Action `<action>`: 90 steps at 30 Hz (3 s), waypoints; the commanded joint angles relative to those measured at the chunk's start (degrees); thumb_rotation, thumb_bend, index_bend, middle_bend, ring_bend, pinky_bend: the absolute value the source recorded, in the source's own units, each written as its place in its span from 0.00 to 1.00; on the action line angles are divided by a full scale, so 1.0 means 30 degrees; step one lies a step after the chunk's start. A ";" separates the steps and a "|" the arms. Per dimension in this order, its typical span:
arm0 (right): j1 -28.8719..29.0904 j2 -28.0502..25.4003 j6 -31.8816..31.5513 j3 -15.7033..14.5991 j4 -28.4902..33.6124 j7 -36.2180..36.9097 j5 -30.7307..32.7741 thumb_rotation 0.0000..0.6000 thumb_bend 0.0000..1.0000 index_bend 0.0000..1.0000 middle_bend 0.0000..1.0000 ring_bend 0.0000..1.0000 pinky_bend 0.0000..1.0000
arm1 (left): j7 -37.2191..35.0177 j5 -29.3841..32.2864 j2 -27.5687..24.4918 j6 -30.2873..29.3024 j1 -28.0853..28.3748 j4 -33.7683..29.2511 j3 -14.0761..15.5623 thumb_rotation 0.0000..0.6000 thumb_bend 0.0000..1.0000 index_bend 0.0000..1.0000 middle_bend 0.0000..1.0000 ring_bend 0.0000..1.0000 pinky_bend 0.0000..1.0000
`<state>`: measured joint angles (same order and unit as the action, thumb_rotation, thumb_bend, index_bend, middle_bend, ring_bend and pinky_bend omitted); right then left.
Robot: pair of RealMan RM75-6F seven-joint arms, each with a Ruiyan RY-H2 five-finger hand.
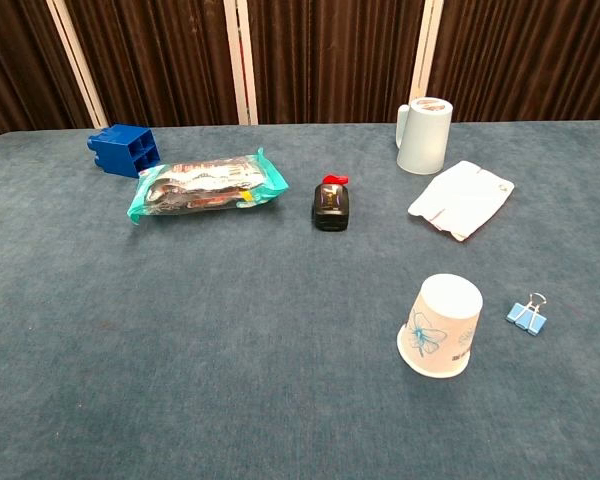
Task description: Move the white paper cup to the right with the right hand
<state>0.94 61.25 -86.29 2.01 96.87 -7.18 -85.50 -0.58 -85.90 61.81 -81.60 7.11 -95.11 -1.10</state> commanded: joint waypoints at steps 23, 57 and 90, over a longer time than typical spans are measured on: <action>0.5293 -0.1475 0.4641 0.0737 -0.0359 0.4956 -0.4463 1.00 0.31 0.00 0.00 0.00 0.13 | -0.0149 0.0494 -0.0088 0.0669 0.0165 -0.0277 0.0000 1.00 0.00 0.00 0.00 0.00 0.00; 1.1524 0.2696 1.0820 -0.0780 -0.1085 0.4416 -0.6339 1.00 0.31 0.06 0.11 0.18 0.31 | -0.0954 0.1557 -0.0248 0.2133 0.1020 -0.0336 -0.0505 1.00 0.00 0.00 0.00 0.00 0.00; 1.1792 0.3975 1.0916 -0.0527 -0.0991 0.1813 -0.3341 1.00 0.39 0.50 0.40 0.48 0.60 | -0.1325 0.1713 -0.0456 0.2304 0.1051 -0.0542 -0.0406 1.00 0.00 0.00 0.00 0.00 0.00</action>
<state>36.25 73.43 -53.34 0.24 93.73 -1.52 -95.68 -4.56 -80.76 60.44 -74.69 10.26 -96.73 -2.32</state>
